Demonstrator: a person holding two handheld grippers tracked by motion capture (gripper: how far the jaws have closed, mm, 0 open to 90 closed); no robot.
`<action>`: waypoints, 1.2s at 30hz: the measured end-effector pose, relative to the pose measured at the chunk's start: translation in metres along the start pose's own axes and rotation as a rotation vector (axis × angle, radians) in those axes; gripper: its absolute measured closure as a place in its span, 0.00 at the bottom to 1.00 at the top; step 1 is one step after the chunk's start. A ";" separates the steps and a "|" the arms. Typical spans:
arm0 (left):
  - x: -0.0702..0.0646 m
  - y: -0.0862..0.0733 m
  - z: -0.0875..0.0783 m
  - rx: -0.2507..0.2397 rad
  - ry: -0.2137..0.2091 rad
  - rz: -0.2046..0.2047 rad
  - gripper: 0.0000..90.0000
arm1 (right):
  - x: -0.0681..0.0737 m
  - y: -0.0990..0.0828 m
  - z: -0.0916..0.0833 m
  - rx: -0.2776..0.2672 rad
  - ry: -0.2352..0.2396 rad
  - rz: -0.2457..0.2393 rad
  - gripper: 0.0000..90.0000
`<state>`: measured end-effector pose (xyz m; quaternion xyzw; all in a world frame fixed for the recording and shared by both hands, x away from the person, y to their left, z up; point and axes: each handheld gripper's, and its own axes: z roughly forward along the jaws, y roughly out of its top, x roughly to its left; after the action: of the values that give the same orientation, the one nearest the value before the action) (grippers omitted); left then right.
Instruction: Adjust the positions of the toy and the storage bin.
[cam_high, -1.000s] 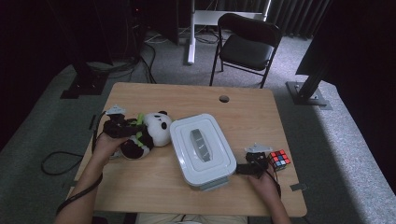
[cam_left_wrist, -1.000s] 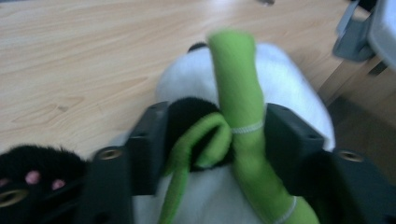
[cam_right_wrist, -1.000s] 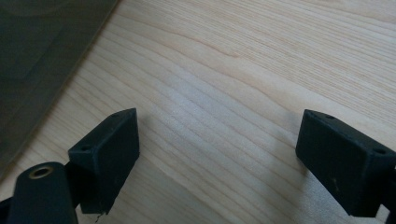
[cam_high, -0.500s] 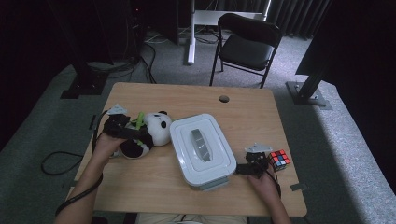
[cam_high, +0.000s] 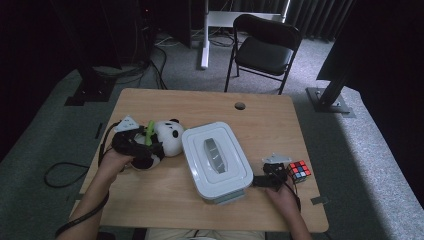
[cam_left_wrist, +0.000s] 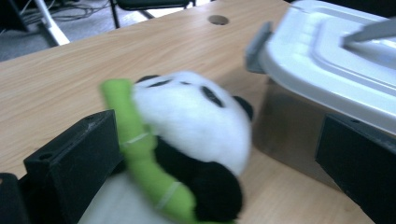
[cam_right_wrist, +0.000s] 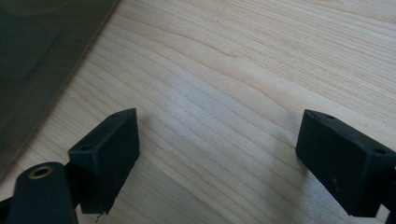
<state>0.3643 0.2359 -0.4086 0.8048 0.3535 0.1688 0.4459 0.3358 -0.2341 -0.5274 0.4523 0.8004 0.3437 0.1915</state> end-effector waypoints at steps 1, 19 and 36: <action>-0.003 0.000 0.000 0.002 -0.008 0.007 0.01 | 0.000 0.000 0.000 0.000 0.000 -0.001 0.15; -0.040 -0.020 0.005 -0.005 -0.060 0.040 0.01 | 0.000 0.000 0.000 -0.001 0.000 -0.002 0.15; -0.064 -0.047 0.028 0.067 -0.115 0.082 0.01 | 0.000 0.000 0.000 0.000 0.000 0.000 0.15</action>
<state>0.3171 0.1897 -0.4609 0.8414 0.2994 0.1285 0.4311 0.3358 -0.2341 -0.5274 0.4521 0.8005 0.3437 0.1915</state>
